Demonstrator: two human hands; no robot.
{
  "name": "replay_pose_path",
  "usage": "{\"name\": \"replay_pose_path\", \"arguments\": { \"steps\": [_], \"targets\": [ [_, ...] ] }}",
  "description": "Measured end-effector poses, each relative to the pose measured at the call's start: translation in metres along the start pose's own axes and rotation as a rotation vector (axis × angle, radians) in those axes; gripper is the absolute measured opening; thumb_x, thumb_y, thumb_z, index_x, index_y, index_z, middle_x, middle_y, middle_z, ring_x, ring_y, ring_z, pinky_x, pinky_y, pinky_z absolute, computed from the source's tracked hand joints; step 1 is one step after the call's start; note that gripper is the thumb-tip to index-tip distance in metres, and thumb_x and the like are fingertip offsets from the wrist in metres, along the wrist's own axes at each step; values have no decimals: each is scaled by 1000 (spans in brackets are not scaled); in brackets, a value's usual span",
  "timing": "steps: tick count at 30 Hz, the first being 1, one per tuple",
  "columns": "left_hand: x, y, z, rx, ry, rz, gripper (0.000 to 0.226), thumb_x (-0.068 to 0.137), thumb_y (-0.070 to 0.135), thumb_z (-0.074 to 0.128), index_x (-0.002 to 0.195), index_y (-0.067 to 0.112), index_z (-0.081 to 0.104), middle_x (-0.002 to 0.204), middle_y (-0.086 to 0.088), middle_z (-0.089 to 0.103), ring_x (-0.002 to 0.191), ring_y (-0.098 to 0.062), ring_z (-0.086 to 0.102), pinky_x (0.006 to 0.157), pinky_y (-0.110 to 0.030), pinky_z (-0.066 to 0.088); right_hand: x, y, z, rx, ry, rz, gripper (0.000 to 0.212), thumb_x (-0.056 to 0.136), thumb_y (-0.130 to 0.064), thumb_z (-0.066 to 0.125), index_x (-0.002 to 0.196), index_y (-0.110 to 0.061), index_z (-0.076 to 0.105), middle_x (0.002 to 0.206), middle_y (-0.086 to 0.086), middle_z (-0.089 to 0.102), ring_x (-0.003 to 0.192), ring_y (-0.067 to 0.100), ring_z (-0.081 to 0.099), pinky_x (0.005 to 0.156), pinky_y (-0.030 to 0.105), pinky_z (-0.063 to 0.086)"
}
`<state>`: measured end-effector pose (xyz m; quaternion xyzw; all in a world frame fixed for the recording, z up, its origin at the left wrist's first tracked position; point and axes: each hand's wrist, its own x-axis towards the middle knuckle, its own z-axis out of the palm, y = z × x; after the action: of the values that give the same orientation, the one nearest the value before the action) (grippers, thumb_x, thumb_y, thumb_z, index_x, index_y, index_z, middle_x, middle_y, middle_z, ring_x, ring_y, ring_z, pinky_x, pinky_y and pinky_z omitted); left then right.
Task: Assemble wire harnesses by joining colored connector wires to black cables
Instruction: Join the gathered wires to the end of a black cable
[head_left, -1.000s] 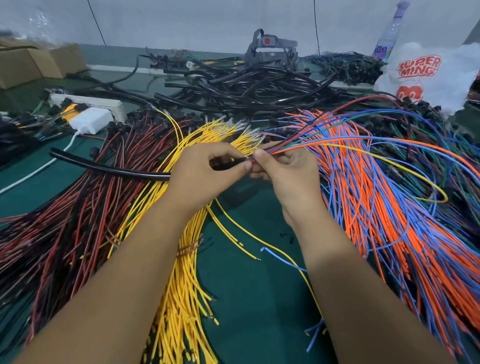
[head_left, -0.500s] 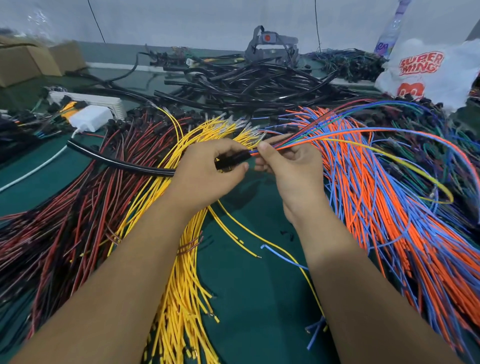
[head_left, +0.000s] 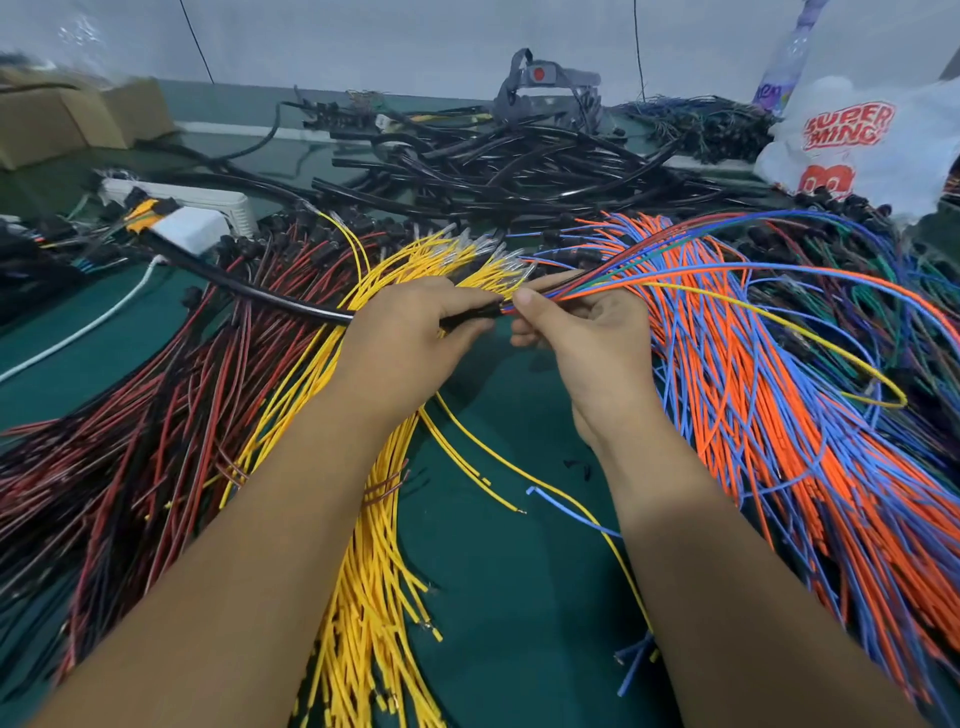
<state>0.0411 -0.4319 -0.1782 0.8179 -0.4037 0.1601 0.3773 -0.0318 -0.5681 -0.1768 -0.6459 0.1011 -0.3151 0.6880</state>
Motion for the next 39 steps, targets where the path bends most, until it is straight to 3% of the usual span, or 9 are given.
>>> {"name": "replay_pose_path", "arguments": {
  "steps": [6,12,19,23,26,30,35,37,39],
  "targets": [
    [-1,4,1,-55,1,34,24,86,24,66,110,21,73,87,-3,68,84,-22,60,73,-45,50,-1,-1,-1,107,-27,32,20,87,0,67,71,-12,67,58,0,65,53,11,62,55,22,53],
    [-2,5,2,-24,-54,-10,21,90,32,59,104,25,72,89,2,68,84,-18,59,70,-44,49,0,1,-1,-12,-1,11,24,84,-2,70,66,-19,68,62,1,63,53,10,55,56,23,48],
    [-1,4,2,-12,-7,-6,19,89,25,65,107,23,72,87,-1,65,83,-19,58,72,-45,49,1,0,-2,148,-33,103,29,97,-10,52,74,-9,69,63,5,65,51,11,57,51,22,49],
    [-2,7,4,6,-32,23,17,88,27,65,103,24,72,84,3,64,80,-17,57,68,-44,49,0,5,0,-32,-9,90,25,96,-17,58,76,-9,69,69,11,58,53,7,51,55,23,49],
    [-2,6,5,55,-40,19,14,91,28,62,95,18,70,80,2,62,75,-18,54,62,-41,46,-1,5,0,-102,-38,91,24,93,-21,62,72,-17,71,59,-2,51,51,6,45,52,21,46],
    [-1,4,3,114,-81,29,18,96,29,54,93,17,67,83,1,61,79,-19,53,62,-40,44,1,0,-1,49,-11,157,28,92,-25,63,98,2,70,56,-3,45,51,8,43,50,22,39],
    [-2,-3,0,200,-112,-2,15,97,38,49,95,32,63,82,13,57,78,-12,49,55,-29,37,4,-5,-3,354,129,236,16,94,-12,59,80,-12,64,68,-4,64,46,7,49,49,22,45],
    [-4,-4,1,256,-82,-48,15,96,45,49,96,35,60,73,15,52,74,-11,47,51,-24,30,2,-4,-2,354,105,188,13,94,-8,59,83,-12,62,69,-2,66,49,7,54,52,22,50],
    [-4,-4,1,281,-69,-83,19,94,48,48,99,34,60,74,15,55,74,-13,50,52,-26,34,1,-2,-2,306,60,124,12,93,-6,60,83,-12,63,68,-2,66,52,8,57,56,24,53]
  ]
}}
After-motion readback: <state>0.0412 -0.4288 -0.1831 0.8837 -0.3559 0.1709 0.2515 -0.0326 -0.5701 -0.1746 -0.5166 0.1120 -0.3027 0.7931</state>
